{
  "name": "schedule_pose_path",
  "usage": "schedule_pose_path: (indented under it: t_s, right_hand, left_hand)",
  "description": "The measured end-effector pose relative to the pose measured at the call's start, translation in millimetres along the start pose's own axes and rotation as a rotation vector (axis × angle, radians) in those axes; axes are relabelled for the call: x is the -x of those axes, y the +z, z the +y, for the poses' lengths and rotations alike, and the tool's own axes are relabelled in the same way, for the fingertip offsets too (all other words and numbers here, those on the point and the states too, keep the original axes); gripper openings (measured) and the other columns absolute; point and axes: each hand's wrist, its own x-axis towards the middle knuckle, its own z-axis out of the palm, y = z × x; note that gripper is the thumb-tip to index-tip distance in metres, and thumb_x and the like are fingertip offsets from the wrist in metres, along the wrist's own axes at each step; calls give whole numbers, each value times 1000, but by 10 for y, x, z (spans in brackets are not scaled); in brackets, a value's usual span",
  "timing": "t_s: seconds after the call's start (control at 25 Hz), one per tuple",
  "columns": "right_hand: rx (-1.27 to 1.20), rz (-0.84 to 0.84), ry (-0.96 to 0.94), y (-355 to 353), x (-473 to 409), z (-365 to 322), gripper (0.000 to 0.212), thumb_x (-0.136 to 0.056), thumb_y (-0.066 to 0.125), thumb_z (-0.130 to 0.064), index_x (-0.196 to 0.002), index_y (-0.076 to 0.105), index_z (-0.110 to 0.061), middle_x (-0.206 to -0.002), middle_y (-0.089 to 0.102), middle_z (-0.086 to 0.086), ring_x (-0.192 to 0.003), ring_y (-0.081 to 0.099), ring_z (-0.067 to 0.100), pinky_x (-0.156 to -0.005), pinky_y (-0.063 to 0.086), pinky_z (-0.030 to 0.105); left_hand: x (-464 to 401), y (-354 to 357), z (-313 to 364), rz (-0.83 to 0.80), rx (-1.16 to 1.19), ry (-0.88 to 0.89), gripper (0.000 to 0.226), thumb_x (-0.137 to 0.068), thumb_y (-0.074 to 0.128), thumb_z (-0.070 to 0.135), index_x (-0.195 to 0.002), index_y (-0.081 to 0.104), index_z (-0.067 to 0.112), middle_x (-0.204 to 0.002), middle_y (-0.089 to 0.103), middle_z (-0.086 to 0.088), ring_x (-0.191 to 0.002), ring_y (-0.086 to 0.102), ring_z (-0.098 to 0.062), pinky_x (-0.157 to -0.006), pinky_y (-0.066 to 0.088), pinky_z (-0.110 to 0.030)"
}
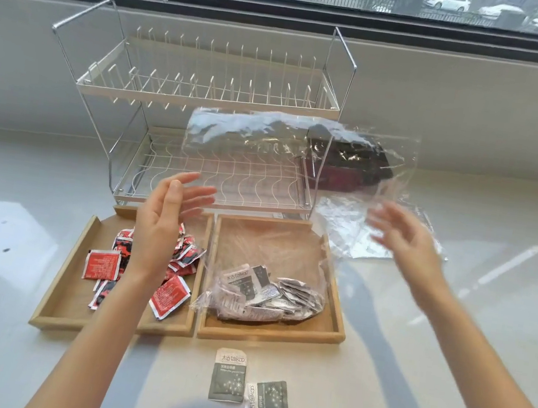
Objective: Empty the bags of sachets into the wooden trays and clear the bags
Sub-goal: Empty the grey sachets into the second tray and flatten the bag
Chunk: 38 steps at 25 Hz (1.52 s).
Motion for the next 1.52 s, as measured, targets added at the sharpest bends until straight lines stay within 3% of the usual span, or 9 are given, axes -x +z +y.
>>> schedule_pose_path:
  t_s: [0.12, 0.24, 0.4, 0.72, 0.92, 1.04, 1.16, 1.28, 1.52]
  right_hand:
    - [197, -287, 218, 319, 337, 522, 61, -87, 49, 2, -142, 24, -8, -135, 45, 5, -127, 46, 19, -104, 36, 27]
    - [208, -400, 264, 566, 500, 767, 83, -80, 65, -10, -146, 15, -19, -146, 31, -3, -133, 37, 16, -111, 30, 30]
    - [264, -478, 262, 732, 495, 740, 86, -78, 69, -8, -144, 14, -16, -133, 41, -3, -111, 44, 7, -81, 32, -2]
    - [754, -459, 155, 943, 505, 834, 70, -78, 64, -43, -136, 36, -15, -133, 48, 11, -127, 36, 27, -104, 23, 30]
    - [654, -439, 149, 974, 460, 841, 65, -73, 52, -61, -123, 50, -20, -123, 57, 9, -120, 44, 30, -101, 32, 40]
    - [362, -296, 168, 913, 438, 757, 45, -76, 62, -43, -118, 56, -27, -106, 62, 1, -105, 51, 18, -96, 37, 33]
    - [71, -326, 294, 751, 383, 613, 25, -78, 69, -25, -101, 59, -26, -95, 63, -6, -93, 58, 14, -82, 43, 25]
    - [-118, -446, 357, 587, 368, 420, 17, -83, 64, -23, -100, 63, -21, -103, 67, 2, -98, 61, 17, -88, 49, 36]
    - [-274, -483, 638, 537, 567, 261, 24, -85, 57, -35, -103, 62, -20, -79, 73, -3, -65, 66, 8, -48, 49, 19]
  left_hand:
    - [19, -21, -85, -67, 30, -70, 31, -86, 37, 52, -105, 53, 34, -91, 72, 18, -95, 65, -3, -87, 48, -20]
    - [156, -30, -230, -218, -62, -141, 83, -57, 44, 84, -122, 41, 32, -117, 59, 18, -109, 55, 6, -91, 42, -12]
    - [496, -53, -608, -435, -269, -399, 136, -37, 60, 81, -144, -3, 27, -150, 22, 8, -130, 25, 2, -108, 20, -19]
    - [669, 57, -1051, -451, -862, -403, 101, -58, 64, 62, -142, 20, 25, -138, 40, -5, -132, 22, -19, -107, 20, -39]
    - [580, 171, -987, -415, -1037, -294, 59, -73, 65, 49, -122, 48, 23, -118, 55, -1, -119, 36, -22, -100, 22, -36]
    - [536, 175, -835, -401, -804, -172, 40, -73, 65, 45, -105, 59, 21, -99, 63, 7, -99, 54, -15, -81, 36, -25]
    - [449, 145, -616, -373, -410, -339, 30, -75, 70, 22, -102, 58, 26, -92, 66, 8, -83, 62, -9, -69, 45, -14]
    - [388, 161, -441, -431, -59, -567, 28, -80, 63, 11, -106, 57, 16, -92, 71, -2, -77, 68, -13, -67, 55, -22]
    - [503, 174, -348, -389, 209, -865, 21, -84, 56, 10, -104, 58, 5, -78, 75, -9, -66, 71, -22, -65, 60, -35]
